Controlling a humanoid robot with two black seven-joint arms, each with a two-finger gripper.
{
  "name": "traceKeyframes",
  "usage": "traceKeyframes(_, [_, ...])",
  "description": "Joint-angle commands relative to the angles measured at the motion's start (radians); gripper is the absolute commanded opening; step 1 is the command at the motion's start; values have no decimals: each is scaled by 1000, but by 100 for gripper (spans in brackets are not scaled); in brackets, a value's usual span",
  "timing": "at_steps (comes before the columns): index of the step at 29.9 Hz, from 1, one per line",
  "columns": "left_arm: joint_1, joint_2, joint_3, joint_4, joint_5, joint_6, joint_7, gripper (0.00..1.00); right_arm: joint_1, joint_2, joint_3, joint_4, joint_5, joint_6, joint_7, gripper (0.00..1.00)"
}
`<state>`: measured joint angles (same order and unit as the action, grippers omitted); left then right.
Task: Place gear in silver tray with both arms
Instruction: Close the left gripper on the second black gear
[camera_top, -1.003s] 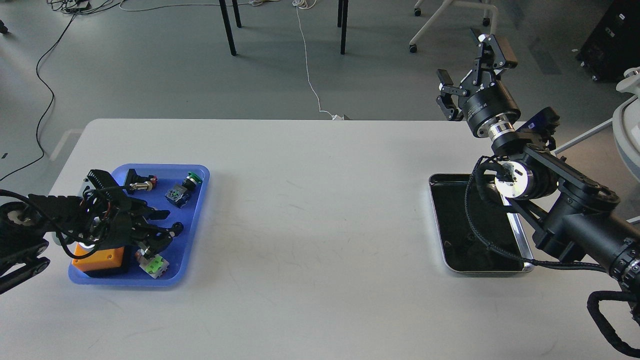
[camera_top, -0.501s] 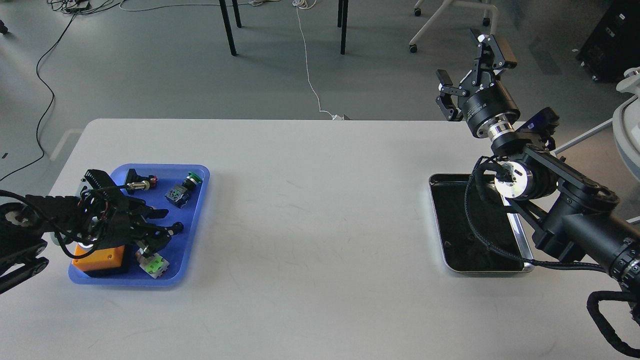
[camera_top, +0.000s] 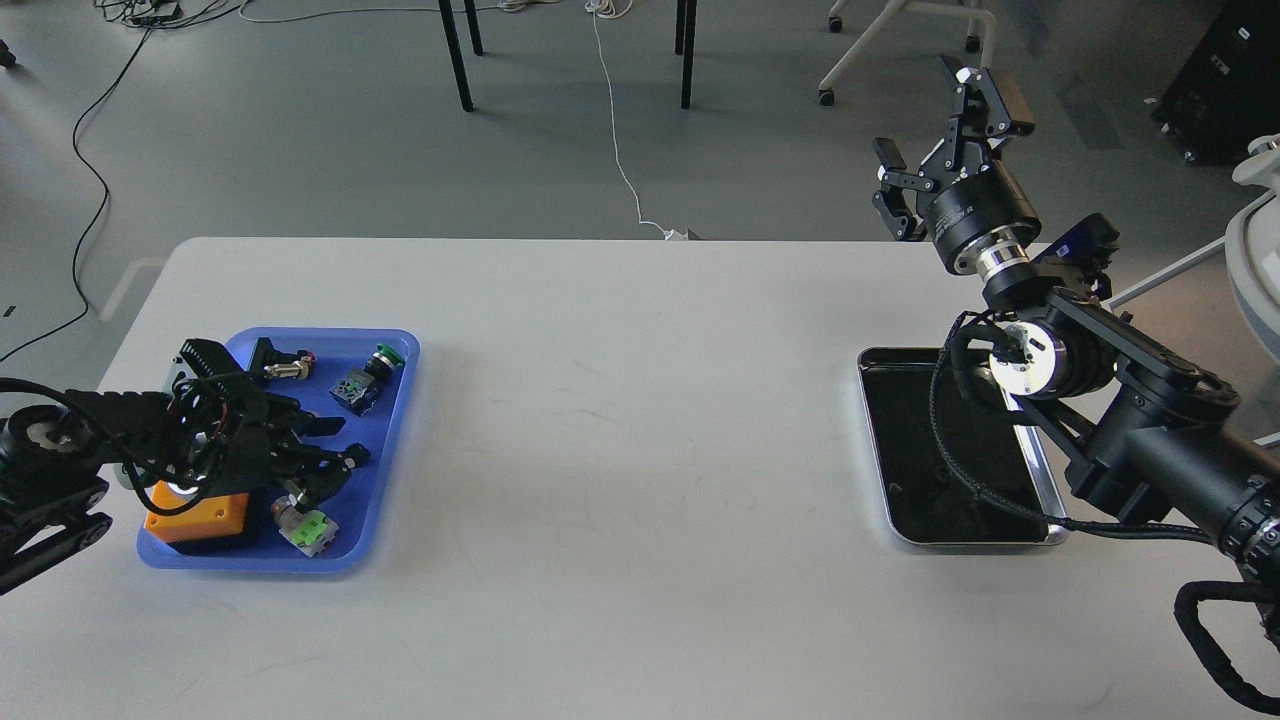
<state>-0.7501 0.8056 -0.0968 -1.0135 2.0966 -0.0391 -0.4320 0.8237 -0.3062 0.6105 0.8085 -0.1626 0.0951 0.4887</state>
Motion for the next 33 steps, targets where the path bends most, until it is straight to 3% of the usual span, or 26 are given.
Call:
traceKeyframes(1, [0, -3, 0, 4, 0, 2, -1, 46, 0, 1, 0, 0, 0, 0, 0, 97])
traceKeyframes(7, [0, -5, -1, 4, 0, 2, -2, 39, 2, 1, 0, 0, 0, 0, 0, 97])
traceKeyframes(13, [0, -3, 0, 4, -1, 1, -8, 25, 2, -1, -1, -2, 0, 0, 0, 97])
traceKeyframes(28, [-11, -3, -7, -8, -7, 1, -13, 18, 5, -1, -1, -5, -2, -2, 0, 97])
traceKeyframes(33, [-17, 7, -17, -16, -76, 1, -36, 18, 5, -1, -1, -3, -2, 0, 0, 97])
